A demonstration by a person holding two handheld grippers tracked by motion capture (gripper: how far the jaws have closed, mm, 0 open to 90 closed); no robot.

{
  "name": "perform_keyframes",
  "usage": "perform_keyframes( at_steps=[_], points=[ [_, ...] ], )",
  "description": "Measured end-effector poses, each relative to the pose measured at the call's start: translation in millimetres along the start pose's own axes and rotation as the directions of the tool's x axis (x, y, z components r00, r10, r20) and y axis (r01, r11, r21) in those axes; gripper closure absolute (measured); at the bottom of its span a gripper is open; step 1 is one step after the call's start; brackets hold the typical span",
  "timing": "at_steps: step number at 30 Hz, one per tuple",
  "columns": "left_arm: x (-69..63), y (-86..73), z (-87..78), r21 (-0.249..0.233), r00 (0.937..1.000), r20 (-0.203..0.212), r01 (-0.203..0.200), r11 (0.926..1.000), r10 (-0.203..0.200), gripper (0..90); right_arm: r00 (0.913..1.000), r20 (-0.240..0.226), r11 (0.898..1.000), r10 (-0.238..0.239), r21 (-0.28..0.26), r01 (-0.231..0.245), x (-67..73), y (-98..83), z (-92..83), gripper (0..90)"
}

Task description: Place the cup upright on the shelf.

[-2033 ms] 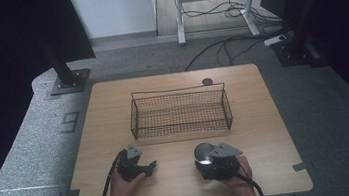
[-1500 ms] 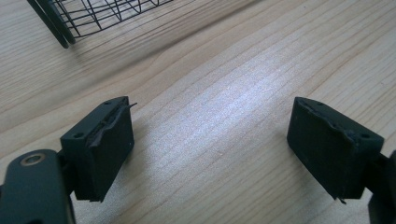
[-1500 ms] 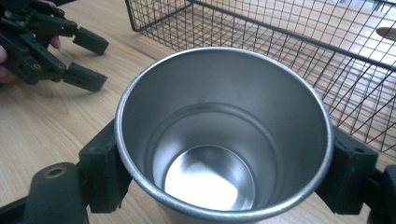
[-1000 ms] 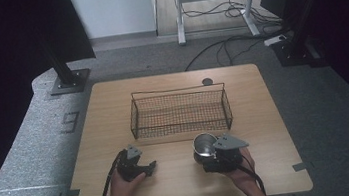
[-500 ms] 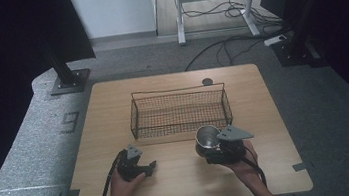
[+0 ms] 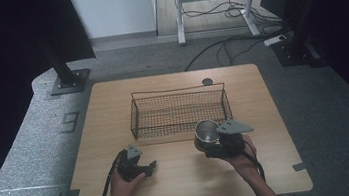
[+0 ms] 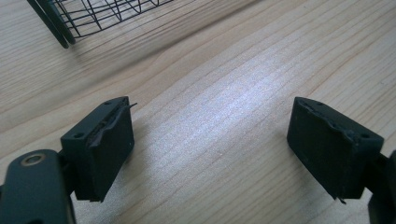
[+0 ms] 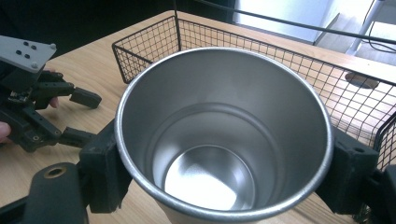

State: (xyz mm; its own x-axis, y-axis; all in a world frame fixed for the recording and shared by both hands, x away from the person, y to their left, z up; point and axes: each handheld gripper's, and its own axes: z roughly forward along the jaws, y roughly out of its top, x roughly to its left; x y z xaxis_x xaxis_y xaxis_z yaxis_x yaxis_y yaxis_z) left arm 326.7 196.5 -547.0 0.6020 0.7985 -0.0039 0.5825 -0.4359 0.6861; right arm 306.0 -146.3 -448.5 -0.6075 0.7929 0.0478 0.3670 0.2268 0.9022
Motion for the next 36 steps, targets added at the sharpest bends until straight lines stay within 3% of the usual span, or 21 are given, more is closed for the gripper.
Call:
perform_keyframes(
  at_steps=[22, 36],
  points=[
    [0.2, 0.0, -0.2, 0.002, 1.0000, 0.000, -0.003, 1.0000, 0.003, 14.6, 0.9997, -0.025, 1.000, 0.004, -0.007, -0.004, -1.6, 19.7, 11.8, 18.3],
    [0.2, 0.0, -0.2, 0.002, 1.0000, 0.000, -0.002, 1.0000, 0.002, 14.6, 0.9999, -0.013, 1.000, 0.010, -0.016, -0.010, -7.1, 34.6, 20.1, 18.3]
  ],
)
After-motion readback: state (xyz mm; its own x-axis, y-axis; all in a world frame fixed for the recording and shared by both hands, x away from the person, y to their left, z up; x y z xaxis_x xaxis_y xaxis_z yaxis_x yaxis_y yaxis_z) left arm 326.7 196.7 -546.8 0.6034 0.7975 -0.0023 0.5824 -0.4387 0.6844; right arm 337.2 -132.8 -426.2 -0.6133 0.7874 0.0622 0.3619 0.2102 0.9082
